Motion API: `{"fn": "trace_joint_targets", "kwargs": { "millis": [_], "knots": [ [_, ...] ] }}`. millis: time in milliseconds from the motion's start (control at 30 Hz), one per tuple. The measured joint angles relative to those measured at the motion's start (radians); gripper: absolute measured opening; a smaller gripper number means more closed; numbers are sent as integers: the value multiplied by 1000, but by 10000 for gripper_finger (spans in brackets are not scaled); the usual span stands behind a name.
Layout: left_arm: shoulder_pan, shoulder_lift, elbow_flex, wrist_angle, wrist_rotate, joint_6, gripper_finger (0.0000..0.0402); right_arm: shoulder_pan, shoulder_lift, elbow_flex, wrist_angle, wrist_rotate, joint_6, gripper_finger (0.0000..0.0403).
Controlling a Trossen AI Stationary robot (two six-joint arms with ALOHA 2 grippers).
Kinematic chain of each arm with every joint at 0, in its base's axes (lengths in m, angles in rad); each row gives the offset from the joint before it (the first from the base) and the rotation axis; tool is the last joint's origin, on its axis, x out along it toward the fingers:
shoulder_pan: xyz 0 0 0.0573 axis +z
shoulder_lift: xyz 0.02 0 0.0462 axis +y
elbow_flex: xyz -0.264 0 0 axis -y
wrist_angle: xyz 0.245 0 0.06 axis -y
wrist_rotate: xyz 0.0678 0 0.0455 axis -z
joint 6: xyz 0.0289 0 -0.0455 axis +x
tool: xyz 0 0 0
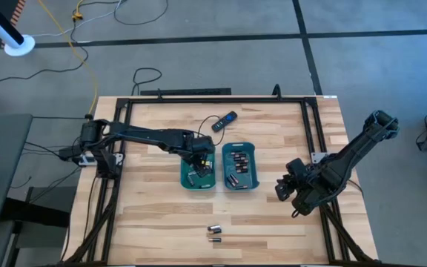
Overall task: Sort batteries
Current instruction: Put the silver and black battery into the green bin
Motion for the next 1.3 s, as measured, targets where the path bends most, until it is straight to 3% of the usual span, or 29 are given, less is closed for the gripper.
{"fn": "trace_joint_targets", "kwargs": {
  "millis": [167, 367, 633, 967, 1100, 1300],
  "knots": [
    [-28, -68, 43, 4, -1, -20, 191, 1, 0, 0, 1, 0, -21, 172],
    [-100, -172, 60, 2, -77, -103, 190, 2, 0, 0, 3, 0, -55, 172],
    [-308, -244, 60, -27, -283, -297, 190, 2, 0, 0, 17, -1, -125, 172],
    [-582, -186, 57, -25, -470, -594, 189, 1, 0, 0, 56, -8, -255, 172],
    [-661, -132, 57, -11, -495, -685, 189, 1, 0, 0, 55, -11, -264, 172],
    [-733, -8, 56, 59, -494, -675, 189, 1, 0, 0, 54, -17, -267, 172]
  ]
}}
